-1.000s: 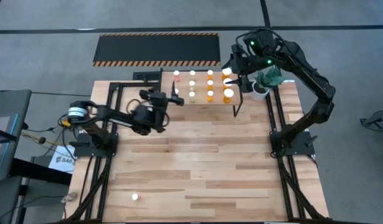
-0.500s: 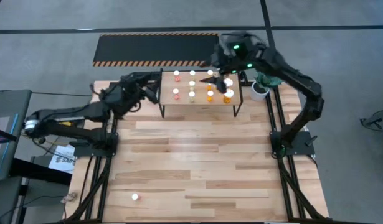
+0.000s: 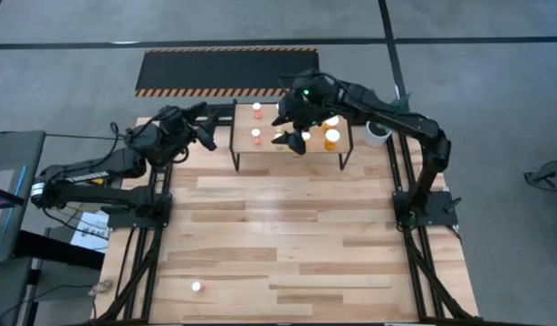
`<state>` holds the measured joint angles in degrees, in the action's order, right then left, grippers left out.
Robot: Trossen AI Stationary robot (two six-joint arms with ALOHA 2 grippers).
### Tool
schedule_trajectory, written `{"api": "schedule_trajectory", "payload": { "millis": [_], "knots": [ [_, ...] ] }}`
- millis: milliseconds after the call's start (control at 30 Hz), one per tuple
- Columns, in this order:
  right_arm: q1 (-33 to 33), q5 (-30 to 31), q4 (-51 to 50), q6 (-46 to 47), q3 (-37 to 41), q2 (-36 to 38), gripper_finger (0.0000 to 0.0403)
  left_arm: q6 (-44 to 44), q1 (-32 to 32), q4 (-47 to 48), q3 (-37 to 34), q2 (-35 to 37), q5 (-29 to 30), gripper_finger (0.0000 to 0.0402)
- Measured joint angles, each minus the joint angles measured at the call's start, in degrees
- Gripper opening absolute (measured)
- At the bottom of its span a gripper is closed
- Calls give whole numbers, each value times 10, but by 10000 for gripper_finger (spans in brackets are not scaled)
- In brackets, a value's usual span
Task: Pick and place medicine bottles onto shelf by color
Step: Put the right pink pill bottle on the shelf aligned with the other small pink pill bottle
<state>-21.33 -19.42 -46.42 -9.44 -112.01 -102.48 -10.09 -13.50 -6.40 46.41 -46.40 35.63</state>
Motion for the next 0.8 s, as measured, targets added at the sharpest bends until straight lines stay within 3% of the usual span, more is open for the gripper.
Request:
{"api": "schedule_trajectory", "payload": {
  "millis": [167, 400, 633, 800],
  "knots": [
    [13, 10, 35, 34, 0, 0, 306, -5, -4, 15, 0, 21, -51, 275],
    [13, 15, 41, 52, 0, 0, 302, -42, -52, 73, 0, 59, -184, 275],
    [10, 13, 69, 62, -2, -14, 302, -71, -87, 105, 0, 43, -212, 275],
    [-8, -22, 75, 62, -1, -38, 302, -85, -102, 91, 0, 37, -232, 275]
  ]
}}
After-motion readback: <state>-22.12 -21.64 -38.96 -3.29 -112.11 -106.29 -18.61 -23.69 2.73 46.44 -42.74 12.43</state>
